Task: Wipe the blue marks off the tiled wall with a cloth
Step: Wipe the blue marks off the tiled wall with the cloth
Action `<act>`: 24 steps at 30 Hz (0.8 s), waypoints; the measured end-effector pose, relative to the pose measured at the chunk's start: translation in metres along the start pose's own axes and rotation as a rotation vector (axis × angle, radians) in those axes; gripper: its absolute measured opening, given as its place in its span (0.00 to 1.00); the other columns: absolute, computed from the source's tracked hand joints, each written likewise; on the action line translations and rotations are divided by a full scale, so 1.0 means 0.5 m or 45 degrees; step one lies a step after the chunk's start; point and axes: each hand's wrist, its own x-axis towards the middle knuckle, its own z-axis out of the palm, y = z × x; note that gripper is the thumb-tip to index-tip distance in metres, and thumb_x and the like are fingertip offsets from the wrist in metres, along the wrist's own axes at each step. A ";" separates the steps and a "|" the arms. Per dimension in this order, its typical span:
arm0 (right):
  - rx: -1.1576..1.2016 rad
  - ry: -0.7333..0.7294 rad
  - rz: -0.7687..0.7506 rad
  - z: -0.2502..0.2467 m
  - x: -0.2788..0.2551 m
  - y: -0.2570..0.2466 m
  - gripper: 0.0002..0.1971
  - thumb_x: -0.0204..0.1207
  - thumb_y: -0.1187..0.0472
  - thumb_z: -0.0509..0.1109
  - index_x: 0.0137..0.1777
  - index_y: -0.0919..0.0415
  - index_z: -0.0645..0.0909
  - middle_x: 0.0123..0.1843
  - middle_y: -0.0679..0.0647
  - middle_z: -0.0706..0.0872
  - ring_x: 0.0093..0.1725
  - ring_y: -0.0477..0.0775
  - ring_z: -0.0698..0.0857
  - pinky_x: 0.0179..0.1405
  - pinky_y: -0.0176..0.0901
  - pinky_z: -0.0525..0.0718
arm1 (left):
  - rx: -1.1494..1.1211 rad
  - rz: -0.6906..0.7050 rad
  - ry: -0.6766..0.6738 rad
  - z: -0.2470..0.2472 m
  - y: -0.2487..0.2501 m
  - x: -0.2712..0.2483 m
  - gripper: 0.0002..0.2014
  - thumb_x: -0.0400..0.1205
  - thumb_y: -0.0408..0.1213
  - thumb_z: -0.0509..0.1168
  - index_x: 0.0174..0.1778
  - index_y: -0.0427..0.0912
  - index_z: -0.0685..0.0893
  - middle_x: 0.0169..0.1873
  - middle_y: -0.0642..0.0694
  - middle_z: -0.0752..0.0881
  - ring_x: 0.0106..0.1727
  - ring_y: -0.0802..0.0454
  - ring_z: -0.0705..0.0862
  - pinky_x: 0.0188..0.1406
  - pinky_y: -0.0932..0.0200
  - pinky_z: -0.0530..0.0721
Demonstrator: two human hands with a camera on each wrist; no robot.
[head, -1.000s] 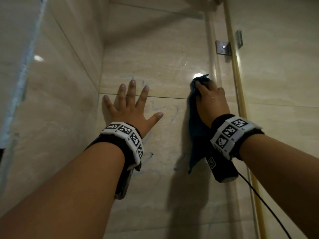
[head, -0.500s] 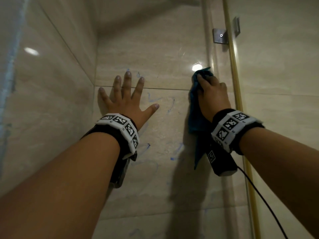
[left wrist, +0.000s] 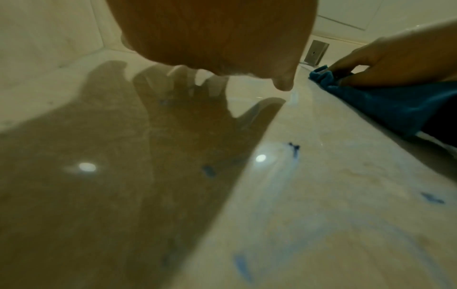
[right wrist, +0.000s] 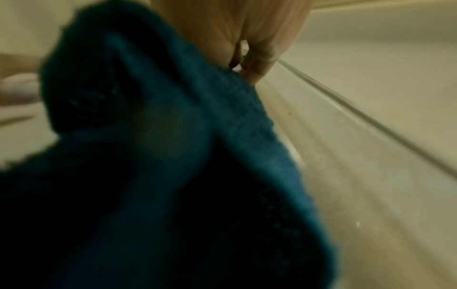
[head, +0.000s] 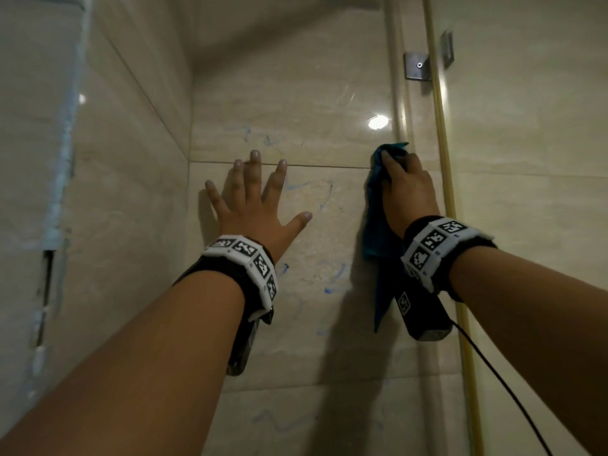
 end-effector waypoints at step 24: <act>-0.105 -0.056 -0.146 0.036 -0.051 -0.063 0.28 0.84 0.65 0.55 0.83 0.53 0.57 0.80 0.58 0.62 0.66 0.66 0.70 0.64 0.51 0.70 | 0.082 0.003 -0.006 0.037 -0.022 -0.035 0.43 0.74 0.74 0.38 0.79 0.60 0.27 0.80 0.48 0.25 0.81 0.45 0.27 0.77 0.28 0.34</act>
